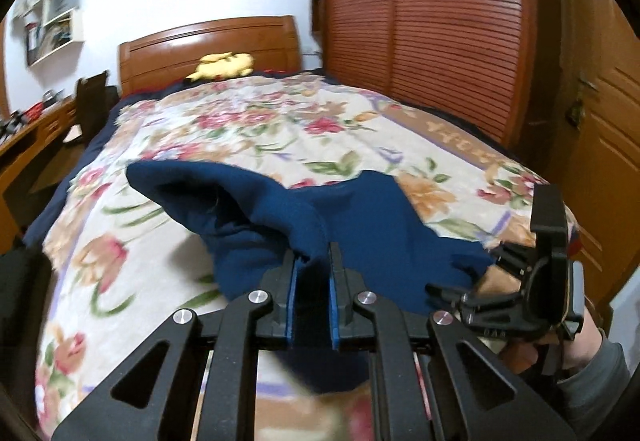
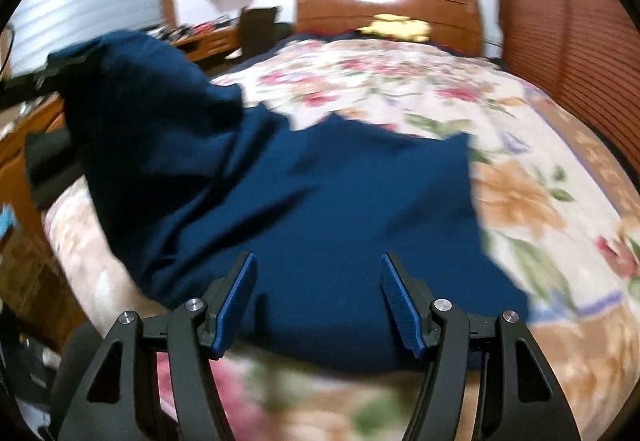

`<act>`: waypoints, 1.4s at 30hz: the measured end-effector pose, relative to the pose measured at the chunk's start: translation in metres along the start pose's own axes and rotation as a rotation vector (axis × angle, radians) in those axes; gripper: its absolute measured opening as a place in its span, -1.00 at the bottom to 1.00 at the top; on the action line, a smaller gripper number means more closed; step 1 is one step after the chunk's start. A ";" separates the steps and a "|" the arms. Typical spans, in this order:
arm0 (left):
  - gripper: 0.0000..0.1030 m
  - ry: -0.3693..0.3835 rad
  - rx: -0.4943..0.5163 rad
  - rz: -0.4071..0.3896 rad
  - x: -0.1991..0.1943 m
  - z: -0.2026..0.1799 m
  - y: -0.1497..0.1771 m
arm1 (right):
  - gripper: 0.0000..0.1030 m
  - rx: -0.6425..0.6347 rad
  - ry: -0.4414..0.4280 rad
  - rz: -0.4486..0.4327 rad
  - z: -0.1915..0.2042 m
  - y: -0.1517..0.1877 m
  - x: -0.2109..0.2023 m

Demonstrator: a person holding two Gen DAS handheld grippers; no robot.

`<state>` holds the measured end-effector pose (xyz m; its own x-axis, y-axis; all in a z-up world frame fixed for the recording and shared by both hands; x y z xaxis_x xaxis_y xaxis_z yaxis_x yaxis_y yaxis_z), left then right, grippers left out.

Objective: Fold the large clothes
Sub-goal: 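Grasp the jacket edge with the left gripper and fold it over the other half, then open the left gripper and release the folded jacket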

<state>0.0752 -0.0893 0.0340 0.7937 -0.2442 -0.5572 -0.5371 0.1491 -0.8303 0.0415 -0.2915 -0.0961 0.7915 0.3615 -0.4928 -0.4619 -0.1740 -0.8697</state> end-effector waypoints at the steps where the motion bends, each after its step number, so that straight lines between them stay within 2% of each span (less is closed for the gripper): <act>1: -0.76 0.011 0.011 0.004 0.004 -0.009 -0.002 | 0.27 0.012 0.035 -0.010 -0.012 0.001 -0.006; 9: -0.78 0.115 0.090 0.051 0.036 -0.087 -0.010 | 0.23 0.101 0.212 -0.044 -0.086 0.019 -0.044; 14: -0.78 0.187 0.136 0.112 0.062 -0.126 0.010 | 0.22 0.128 0.222 -0.044 -0.098 0.026 -0.052; 18: -0.76 0.164 0.144 0.157 0.076 -0.129 0.031 | 0.22 0.120 0.211 -0.048 -0.097 0.023 -0.056; 20: -0.75 0.172 0.131 0.159 0.073 -0.128 0.033 | 0.22 0.121 0.207 -0.053 -0.097 0.023 -0.059; 24: -0.44 0.180 0.102 0.127 0.058 -0.121 0.026 | 0.22 0.119 0.200 -0.058 -0.098 0.018 -0.053; 26: -0.12 0.178 0.094 0.088 0.048 -0.118 0.023 | 0.22 0.113 0.197 -0.061 -0.096 0.016 -0.051; 28: 0.01 0.164 0.094 0.056 0.038 -0.111 0.020 | 0.22 0.105 0.195 -0.067 -0.094 0.015 -0.050; 30: 0.30 0.142 0.097 0.031 0.028 -0.102 0.021 | 0.22 0.102 0.188 -0.076 -0.093 0.014 -0.051; 31: 0.51 0.126 0.095 0.015 0.022 -0.096 0.023 | 0.22 0.101 0.185 -0.080 -0.092 0.014 -0.051; 32: 0.57 0.118 0.089 0.004 0.018 -0.090 0.024 | 0.22 0.100 0.179 -0.086 -0.091 0.013 -0.052; 42: 0.57 0.015 -0.022 -0.003 0.004 -0.015 0.056 | 0.22 0.083 0.147 -0.135 -0.068 0.006 -0.057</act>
<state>0.0441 -0.0963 -0.0142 0.7910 -0.2585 -0.5545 -0.5412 0.1270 -0.8312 0.0212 -0.3753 -0.0754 0.8953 0.2380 -0.3765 -0.3747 -0.0547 -0.9255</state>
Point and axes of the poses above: each gripper's, at about its wrist camera, not at the fingertips, and x roughly the way its jaws point, z to its left, y to its underside, the point moved 4 cm from there along x, roughly the way its jaws point
